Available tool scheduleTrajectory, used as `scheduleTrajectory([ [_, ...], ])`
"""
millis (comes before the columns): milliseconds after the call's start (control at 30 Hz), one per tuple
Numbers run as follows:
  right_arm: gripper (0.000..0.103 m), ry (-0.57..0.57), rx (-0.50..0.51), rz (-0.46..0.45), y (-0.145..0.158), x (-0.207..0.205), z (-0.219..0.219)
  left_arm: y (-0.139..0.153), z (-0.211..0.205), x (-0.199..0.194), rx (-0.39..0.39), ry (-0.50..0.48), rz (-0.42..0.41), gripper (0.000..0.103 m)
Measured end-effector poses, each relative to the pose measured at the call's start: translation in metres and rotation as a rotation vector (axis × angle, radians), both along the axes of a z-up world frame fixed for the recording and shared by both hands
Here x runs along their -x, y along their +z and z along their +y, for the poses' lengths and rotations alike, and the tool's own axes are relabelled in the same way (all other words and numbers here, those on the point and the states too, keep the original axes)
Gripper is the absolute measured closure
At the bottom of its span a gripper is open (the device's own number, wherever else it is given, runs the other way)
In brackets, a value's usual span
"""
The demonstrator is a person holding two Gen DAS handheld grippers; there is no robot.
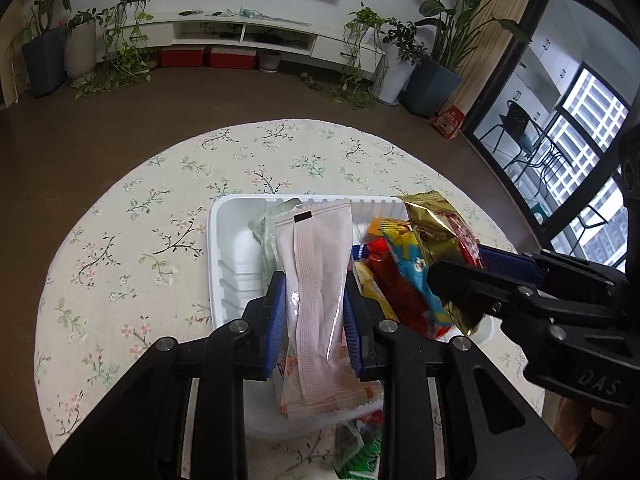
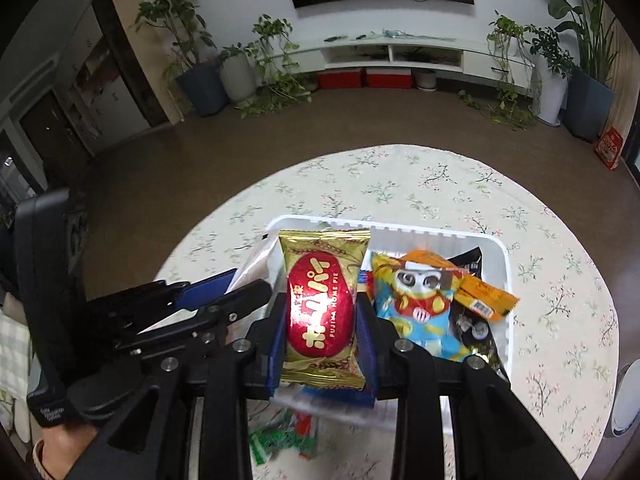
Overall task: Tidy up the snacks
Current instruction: 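Carry both packets into the white tray and open both tools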
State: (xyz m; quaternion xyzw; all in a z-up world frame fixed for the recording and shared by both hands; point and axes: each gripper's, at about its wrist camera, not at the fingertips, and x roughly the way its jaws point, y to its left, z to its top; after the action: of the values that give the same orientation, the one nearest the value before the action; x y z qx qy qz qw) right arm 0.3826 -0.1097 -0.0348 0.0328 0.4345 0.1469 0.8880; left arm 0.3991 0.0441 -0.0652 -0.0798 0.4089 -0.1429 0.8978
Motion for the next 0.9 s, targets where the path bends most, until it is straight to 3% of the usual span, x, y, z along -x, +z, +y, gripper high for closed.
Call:
scheduleTrajectory([
  [600,0.069,-0.038,0.09,0.062,-0.041,-0.031,0.0,-0.043,-0.003,-0.026,-0.037,0.009,0.038,0.078],
  [900,0.068,-0.046,0.11,0.081,-0.054,-0.035,0.001,-0.054,0.002,-0.037,-0.038,0.015,0.057,0.07],
])
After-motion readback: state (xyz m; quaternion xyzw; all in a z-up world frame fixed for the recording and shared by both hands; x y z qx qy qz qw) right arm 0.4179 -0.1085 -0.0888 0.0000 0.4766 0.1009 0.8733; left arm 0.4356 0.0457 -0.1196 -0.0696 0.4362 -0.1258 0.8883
